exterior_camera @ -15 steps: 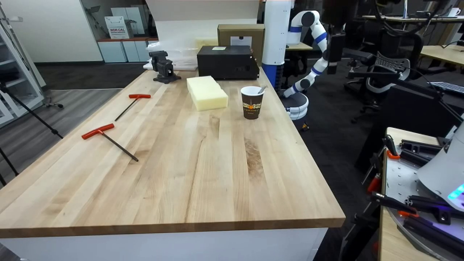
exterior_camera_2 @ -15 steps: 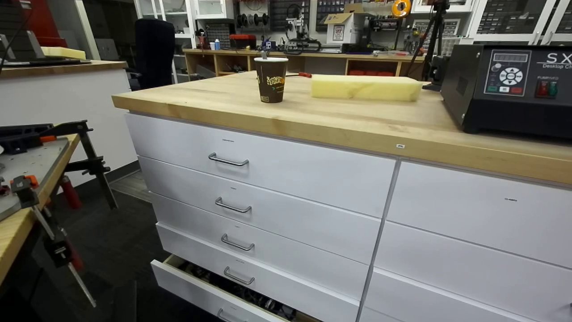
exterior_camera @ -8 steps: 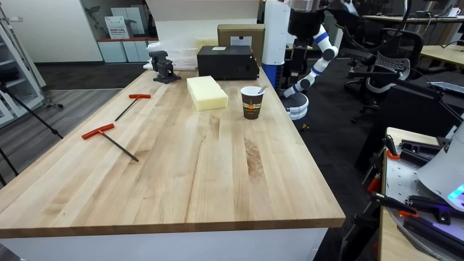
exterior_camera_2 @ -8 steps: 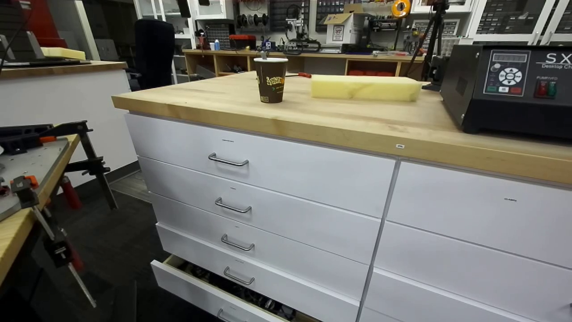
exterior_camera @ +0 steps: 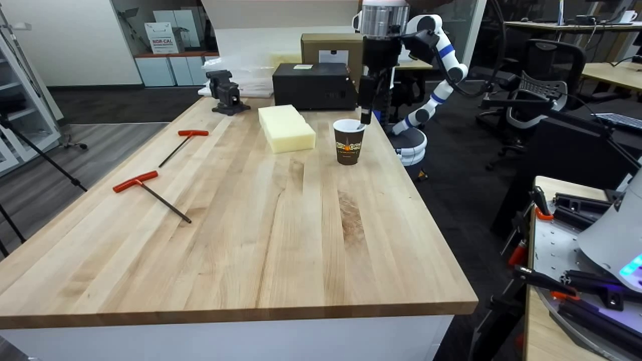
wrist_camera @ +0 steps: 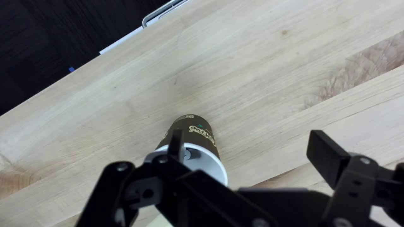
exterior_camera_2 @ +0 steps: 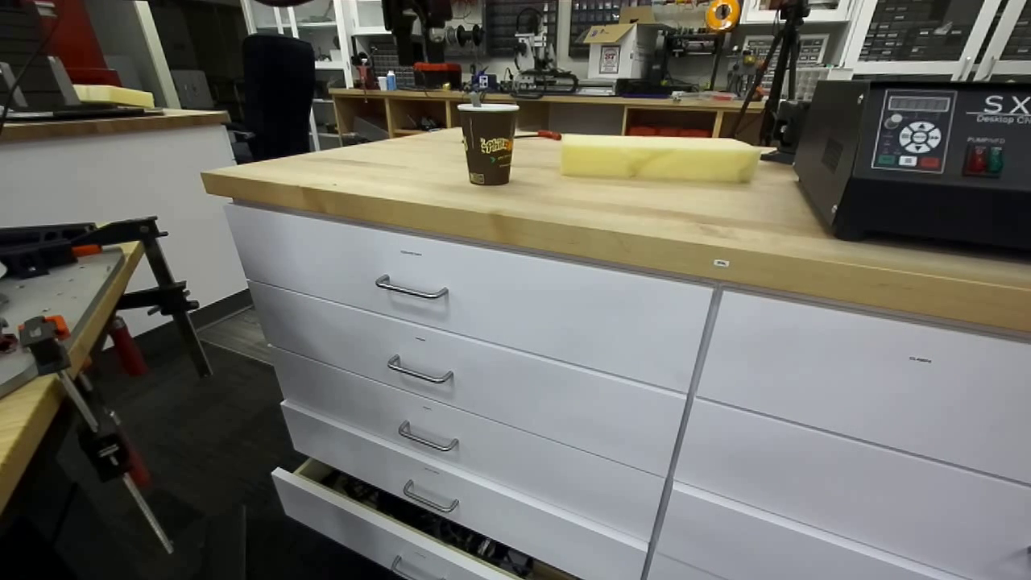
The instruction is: Pick the marker from the cup and put it on the table
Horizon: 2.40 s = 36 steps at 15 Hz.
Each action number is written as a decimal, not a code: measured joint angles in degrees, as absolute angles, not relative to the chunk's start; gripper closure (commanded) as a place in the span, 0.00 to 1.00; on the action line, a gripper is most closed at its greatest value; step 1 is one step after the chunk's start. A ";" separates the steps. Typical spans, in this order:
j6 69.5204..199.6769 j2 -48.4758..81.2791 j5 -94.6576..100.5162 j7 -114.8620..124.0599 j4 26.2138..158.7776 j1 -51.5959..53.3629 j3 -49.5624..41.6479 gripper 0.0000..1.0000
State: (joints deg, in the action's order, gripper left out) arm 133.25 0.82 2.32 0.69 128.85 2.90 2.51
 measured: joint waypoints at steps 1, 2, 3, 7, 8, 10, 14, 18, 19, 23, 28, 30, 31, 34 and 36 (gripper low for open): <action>133.25 2.28 2.24 0.69 127.37 2.70 2.30 0.00; 133.25 3.44 2.25 0.69 126.08 2.57 2.11 0.00; 133.25 4.35 2.27 0.69 125.00 2.43 1.95 0.00; 133.16 5.60 2.41 0.76 122.56 1.95 1.43 0.00; 133.11 5.61 2.41 0.82 122.32 1.87 1.15 0.00; 133.07 5.61 2.38 0.98 122.12 1.41 0.65 0.00; 132.30 5.71 1.50 1.06 122.21 0.53 -0.17 0.00; 132.01 6.69 -0.13 1.06 122.53 0.48 -0.37 0.34; 132.01 7.00 -0.48 1.06 122.58 0.48 -0.36 0.38; 132.01 8.18 -0.85 1.06 122.58 0.50 -0.31 0.57; 132.01 8.55 -0.84 1.08 122.44 0.50 -0.32 0.13; 132.01 8.58 -0.76 1.08 122.32 0.50 -0.35 0.01; 132.01 8.59 -0.73 1.08 122.26 0.50 -0.37 0.01; 132.03 8.70 -0.55 1.08 122.19 0.50 -0.49 0.00; 132.13 8.90 -0.35 1.08 122.17 0.49 -0.55 0.25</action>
State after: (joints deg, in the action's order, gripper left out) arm 132.13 8.90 -0.35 1.08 122.17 0.49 -0.55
